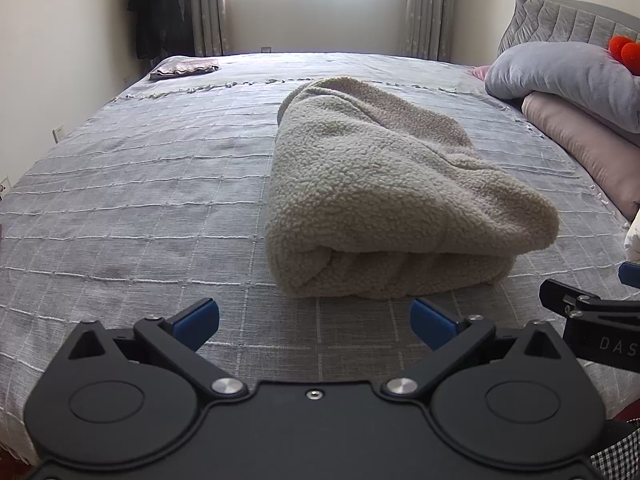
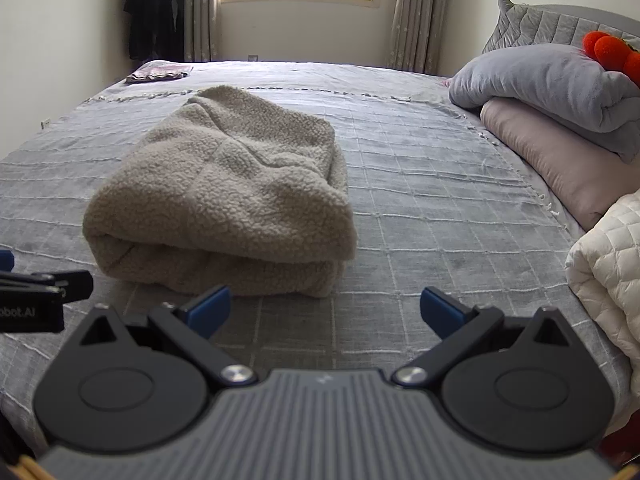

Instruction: Fold large clothes

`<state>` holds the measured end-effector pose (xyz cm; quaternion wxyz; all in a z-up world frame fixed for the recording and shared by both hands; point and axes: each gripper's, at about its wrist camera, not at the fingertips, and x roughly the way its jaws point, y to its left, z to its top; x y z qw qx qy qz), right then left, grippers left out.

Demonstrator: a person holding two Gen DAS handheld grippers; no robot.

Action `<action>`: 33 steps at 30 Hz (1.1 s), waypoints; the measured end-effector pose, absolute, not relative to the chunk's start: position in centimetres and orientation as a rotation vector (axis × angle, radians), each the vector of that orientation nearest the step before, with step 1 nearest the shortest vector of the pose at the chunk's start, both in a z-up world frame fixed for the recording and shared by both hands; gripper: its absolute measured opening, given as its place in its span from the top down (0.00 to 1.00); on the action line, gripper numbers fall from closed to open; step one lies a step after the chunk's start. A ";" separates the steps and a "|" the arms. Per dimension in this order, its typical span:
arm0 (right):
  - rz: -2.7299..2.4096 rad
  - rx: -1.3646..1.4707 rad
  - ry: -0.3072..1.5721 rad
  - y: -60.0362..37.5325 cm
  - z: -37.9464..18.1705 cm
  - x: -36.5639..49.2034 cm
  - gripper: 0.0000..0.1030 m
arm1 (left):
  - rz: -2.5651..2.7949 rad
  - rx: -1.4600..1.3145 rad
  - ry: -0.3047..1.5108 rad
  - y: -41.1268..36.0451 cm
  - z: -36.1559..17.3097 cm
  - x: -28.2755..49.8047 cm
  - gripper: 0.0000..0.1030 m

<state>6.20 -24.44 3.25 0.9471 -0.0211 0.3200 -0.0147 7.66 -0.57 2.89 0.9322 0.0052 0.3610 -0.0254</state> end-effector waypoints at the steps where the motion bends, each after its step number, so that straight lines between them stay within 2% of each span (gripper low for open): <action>1: -0.030 -0.043 0.651 -24.4 3.2 6.2 0.00 | -0.052 0.011 0.739 -0.6 2.9 7.7 0.00; 33: -0.014 -0.052 0.653 -23.9 3.2 6.0 0.00 | -0.035 0.005 0.744 -0.5 2.7 7.6 0.00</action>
